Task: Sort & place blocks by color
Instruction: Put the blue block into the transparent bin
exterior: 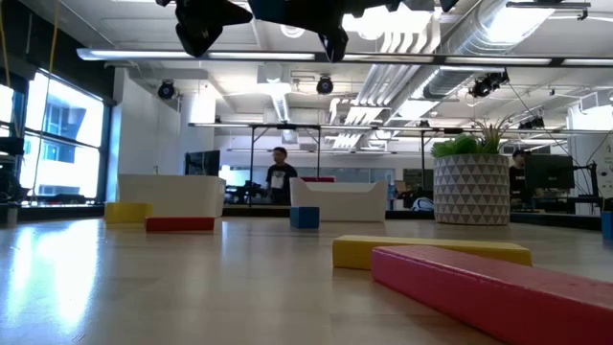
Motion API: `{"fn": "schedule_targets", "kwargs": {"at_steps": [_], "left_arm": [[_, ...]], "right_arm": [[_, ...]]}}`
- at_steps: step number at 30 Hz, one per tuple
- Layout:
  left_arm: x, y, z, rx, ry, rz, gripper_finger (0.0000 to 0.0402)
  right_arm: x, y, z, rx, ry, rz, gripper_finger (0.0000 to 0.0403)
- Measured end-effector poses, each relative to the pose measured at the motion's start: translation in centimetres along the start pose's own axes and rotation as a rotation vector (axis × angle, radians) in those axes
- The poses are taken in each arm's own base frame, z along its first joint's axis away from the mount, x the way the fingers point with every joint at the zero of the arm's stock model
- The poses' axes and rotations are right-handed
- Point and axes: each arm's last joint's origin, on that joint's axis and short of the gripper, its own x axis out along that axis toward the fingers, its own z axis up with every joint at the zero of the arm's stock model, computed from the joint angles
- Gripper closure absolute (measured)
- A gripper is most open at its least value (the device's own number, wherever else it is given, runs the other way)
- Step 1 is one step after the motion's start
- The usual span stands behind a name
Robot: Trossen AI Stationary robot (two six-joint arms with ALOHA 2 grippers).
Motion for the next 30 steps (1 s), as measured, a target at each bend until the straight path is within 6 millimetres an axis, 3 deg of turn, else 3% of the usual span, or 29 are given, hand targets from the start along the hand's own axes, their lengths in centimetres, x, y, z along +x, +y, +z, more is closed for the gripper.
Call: {"fn": "schedule_targets", "kwargs": {"at_steps": [11, 30], "left_arm": [[1.3, -0.1, -0.2, 0.015, -0.005, -0.007, 0.0219], [1.3, 0.2, 0.7, 0.015, -0.081, -0.01, 0.022]], "right_arm": [[0.0, -0.1, -0.1, 0.033, 0.008, -0.004, 0.0289], [0.1, 0.3, -1.0, 0.067, 0.046, -0.093, 0.0289]]}}
